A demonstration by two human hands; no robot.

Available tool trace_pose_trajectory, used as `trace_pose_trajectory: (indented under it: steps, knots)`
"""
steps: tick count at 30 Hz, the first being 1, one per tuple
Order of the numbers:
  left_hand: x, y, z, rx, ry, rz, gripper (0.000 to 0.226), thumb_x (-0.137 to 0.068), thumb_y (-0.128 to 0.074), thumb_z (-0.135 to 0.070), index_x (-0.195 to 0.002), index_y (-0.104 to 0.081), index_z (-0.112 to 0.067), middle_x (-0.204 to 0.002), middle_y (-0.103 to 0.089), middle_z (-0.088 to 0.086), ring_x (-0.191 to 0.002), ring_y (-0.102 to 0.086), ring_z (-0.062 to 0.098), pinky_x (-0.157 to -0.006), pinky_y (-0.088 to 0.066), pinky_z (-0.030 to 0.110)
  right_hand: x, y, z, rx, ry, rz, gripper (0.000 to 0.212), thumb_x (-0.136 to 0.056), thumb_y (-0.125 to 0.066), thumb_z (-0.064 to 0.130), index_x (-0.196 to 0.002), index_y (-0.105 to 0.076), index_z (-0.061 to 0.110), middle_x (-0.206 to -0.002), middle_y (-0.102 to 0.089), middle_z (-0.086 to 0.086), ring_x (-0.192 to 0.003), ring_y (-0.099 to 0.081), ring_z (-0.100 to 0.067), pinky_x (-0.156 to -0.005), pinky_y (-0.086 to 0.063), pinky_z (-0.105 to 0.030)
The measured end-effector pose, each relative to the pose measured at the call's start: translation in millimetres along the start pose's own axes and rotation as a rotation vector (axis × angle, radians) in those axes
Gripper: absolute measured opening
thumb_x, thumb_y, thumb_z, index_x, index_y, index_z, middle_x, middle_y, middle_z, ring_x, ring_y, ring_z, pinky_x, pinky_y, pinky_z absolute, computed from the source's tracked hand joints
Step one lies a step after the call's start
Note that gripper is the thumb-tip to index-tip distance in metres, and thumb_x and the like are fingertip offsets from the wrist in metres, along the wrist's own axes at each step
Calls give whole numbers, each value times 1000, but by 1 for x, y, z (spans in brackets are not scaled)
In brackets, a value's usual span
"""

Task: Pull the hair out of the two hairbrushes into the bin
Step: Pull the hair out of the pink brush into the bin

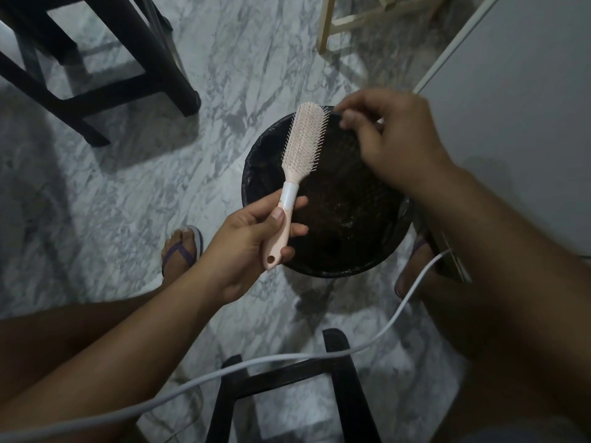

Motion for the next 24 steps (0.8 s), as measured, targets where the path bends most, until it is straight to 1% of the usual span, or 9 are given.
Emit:
trace_pose_trajectory:
  steps: [3, 6, 8, 10, 14, 17, 21, 23, 24]
  knots:
    - [0, -4, 1, 5, 2, 13, 40, -105, -42, -5, -142, -54, -9, -134, -68, 5, -83, -68, 11, -52, -46, 22, 11, -21, 9, 106, 86, 117, 18, -91, -65, 26, -103, -74, 17, -95, -72, 3, -86, -63, -7, -79, -50, -21]
    - [1, -5, 3, -24, -1, 20, 40, -106, -42, -6, -144, -54, -11, -133, -68, 5, -82, -67, 11, -51, -46, 22, 15, -29, 11, 202, 53, 148, 23, -88, -67, 42, -98, -69, 21, -91, -65, 7, -85, -60, -9, -79, -53, -35]
    - [3, -3, 4, -65, -15, 30, 41, -106, -43, -6, -144, -54, -12, -128, -70, 4, -79, -62, 11, -52, -46, 21, 13, -28, 11, 254, 6, 148, 27, -87, -67, 48, -95, -69, 22, -89, -63, 8, -84, -59, -11, -78, -53, -37]
    - [4, -3, 5, -79, -20, 41, 41, -105, -43, -6, -144, -54, -13, -125, -69, 2, -76, -58, 10, -52, -44, 21, 12, -26, 11, 302, -18, 154, 30, -87, -66, 51, -95, -70, 22, -91, -66, 6, -87, -62, -13, -79, -54, -37]
    - [5, -4, 8, -59, -7, 50, 41, -106, -42, -6, -145, -53, -13, -124, -69, 1, -77, -55, 11, -53, -44, 21, 12, -30, 14, 343, -14, 227, 29, -89, -65, 49, -100, -73, 23, -99, -69, 5, -94, -64, -17, -81, -54, -38]
    - [5, -4, 11, -49, 7, 51, 41, -106, -42, -6, -144, -54, -12, -126, -68, 2, -79, -56, 12, -55, -46, 22, 13, -31, 14, 374, 21, 273, 22, -91, -66, 41, -103, -73, 24, -106, -69, 2, -100, -63, -21, -84, -53, -41]
    - [4, -7, 13, 13, 22, 39, 40, -104, -42, -5, -143, -54, -7, -129, -69, 6, -78, -63, 12, -53, -46, 23, 15, -34, 7, 334, 21, 230, 17, -94, -62, 33, -98, -71, 19, -102, -67, -1, -97, -62, -23, -81, -53, -44]
    - [4, -9, 12, 48, 23, 39, 40, -104, -42, -5, -142, -55, -6, -130, -69, 7, -77, -65, 12, -52, -47, 23, 14, -33, 4, 255, 8, 187, 17, -94, -62, 30, -97, -70, 16, -98, -68, -2, -92, -62, -21, -80, -52, -40]
    - [4, -9, 12, 59, 16, 41, 40, -104, -41, -4, -141, -55, -6, -131, -69, 7, -77, -66, 12, -52, -47, 23, 12, -31, 3, 185, -12, 161, 16, -94, -62, 28, -96, -71, 15, -95, -69, 0, -89, -63, -17, -80, -53, -34]
Point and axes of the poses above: each hand's wrist, its own x-axis away from the middle knuckle, its own y-axis out of the back of the hand, z = x × y, the point moved 5 cm from there along -x, towards the middle knuckle
